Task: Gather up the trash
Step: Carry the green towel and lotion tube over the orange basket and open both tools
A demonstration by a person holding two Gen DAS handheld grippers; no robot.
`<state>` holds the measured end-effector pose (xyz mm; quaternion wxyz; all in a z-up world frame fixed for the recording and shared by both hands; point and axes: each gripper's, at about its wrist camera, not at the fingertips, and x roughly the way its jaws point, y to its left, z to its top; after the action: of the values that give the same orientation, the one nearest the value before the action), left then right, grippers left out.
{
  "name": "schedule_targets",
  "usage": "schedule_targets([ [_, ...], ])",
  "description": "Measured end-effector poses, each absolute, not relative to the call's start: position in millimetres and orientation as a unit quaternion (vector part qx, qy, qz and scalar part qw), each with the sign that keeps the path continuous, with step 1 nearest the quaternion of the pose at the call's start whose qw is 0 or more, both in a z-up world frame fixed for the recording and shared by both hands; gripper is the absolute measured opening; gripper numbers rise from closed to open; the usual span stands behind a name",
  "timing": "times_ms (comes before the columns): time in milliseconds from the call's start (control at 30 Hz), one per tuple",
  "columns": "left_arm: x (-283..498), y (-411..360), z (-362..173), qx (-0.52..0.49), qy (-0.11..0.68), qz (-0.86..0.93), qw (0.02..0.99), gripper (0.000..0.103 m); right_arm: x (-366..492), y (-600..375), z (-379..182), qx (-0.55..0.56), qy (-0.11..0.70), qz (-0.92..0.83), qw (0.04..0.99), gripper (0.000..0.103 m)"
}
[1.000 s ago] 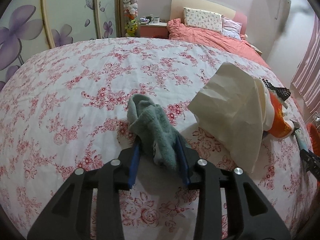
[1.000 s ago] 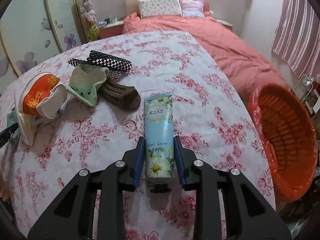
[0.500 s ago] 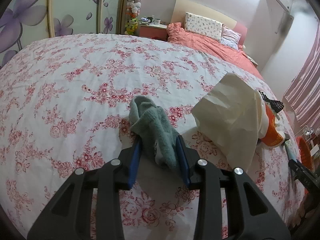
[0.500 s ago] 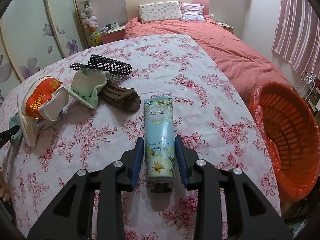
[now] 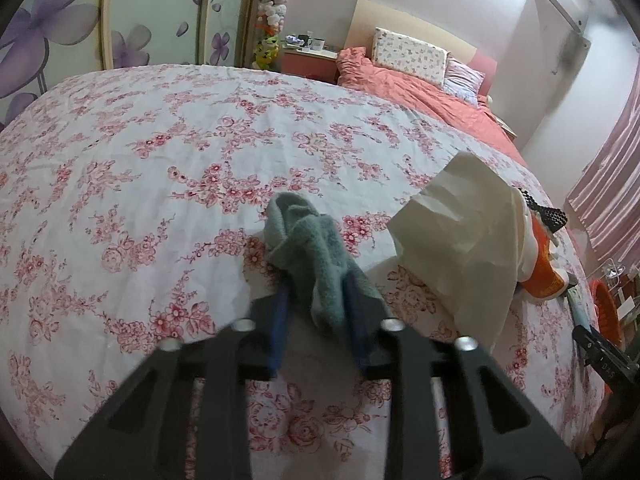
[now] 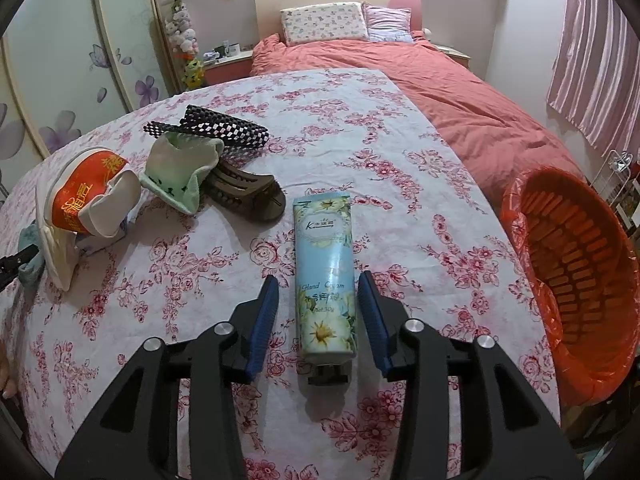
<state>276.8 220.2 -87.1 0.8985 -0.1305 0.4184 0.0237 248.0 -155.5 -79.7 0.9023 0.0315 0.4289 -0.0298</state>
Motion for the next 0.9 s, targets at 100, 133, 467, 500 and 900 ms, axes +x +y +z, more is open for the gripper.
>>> schedule_targets([
  [100, 276, 222, -87, -0.140, 0.417, 0.022, 0.898, 0.010, 246, -159, -79, 0.045, 0.426, -0.023, 0.903, 0.029],
  [133, 275, 221, -87, -0.137, 0.416, 0.022, 0.899, 0.010, 245, -161, -79, 0.051, 0.425, -0.021, 0.903, 0.029],
  [467, 247, 193, -33, -0.107, 0.360, 0.015, 0.927, 0.009, 215, -184, -45, 0.104, 0.369, -0.013, 0.923, 0.029],
  [500, 244, 186, -25, -0.103, 0.353, 0.009, 0.930, 0.009, 210, -188, -40, 0.107, 0.360, -0.014, 0.927, 0.029],
  [900, 228, 52, 20, -0.073, 0.320, -0.134, 0.935, 0.009, 174, -245, -3, 0.138, 0.291, -0.063, 0.945, 0.029],
])
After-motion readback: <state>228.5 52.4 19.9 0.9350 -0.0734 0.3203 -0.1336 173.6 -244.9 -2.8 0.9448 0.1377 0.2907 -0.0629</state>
